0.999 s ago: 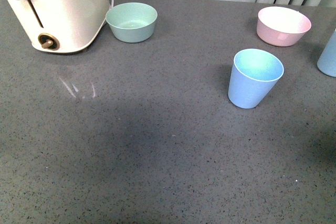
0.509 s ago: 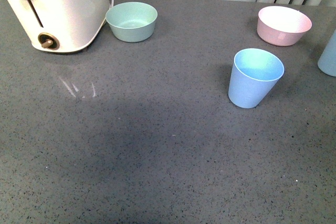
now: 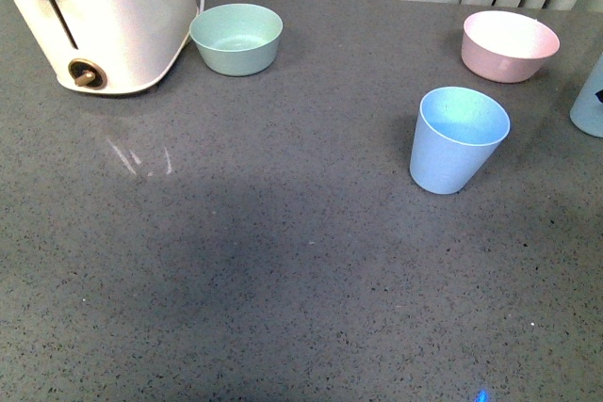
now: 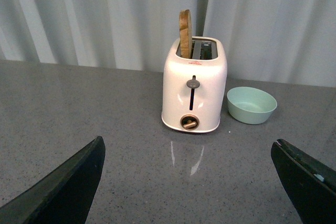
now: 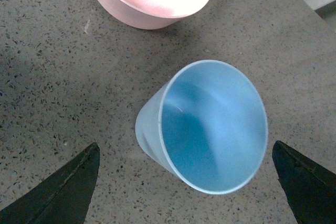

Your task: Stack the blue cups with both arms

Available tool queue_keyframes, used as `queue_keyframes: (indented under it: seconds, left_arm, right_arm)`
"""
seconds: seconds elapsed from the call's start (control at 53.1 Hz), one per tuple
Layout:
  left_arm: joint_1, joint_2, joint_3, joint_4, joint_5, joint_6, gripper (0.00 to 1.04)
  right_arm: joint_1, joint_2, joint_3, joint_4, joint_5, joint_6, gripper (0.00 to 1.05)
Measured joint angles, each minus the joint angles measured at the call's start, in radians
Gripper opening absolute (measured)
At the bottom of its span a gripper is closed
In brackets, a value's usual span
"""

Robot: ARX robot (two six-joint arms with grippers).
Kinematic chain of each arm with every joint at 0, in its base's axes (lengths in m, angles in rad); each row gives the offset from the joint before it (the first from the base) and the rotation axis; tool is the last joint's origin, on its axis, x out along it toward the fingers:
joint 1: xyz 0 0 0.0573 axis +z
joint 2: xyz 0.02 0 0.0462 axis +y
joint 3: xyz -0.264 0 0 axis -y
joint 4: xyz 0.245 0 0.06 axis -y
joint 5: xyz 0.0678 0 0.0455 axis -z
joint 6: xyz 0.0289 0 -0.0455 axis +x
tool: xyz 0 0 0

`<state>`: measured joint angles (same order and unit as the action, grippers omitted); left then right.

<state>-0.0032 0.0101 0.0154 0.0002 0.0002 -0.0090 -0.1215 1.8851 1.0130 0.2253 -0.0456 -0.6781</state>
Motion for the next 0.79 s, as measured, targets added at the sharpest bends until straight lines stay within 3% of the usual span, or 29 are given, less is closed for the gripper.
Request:
queue_keyframes:
  seconds: [0.207, 0.546, 0.735, 0.791]
  left_arm:
    - [0.000, 0.000, 0.000, 0.000, 0.000, 0.000, 0.96]
    - [0.000, 0.000, 0.000, 0.000, 0.000, 0.000, 0.96]
    - [0.000, 0.000, 0.000, 0.000, 0.000, 0.000, 0.96]
    - [0.000, 0.000, 0.000, 0.000, 0.000, 0.000, 0.96]
  right_arm:
    - [0.033, 0.056, 0.032, 0.014, 0.024, 0.005, 0.94]
    - [0.028, 0.103, 0.054, -0.021, 0.030, 0.071, 0.29]
    - [0.007, 0.056, 0.038, -0.044, -0.026, 0.076, 0.02]
    - [-0.002, -0.001, 0.021, -0.079, -0.076, 0.067, 0.02]
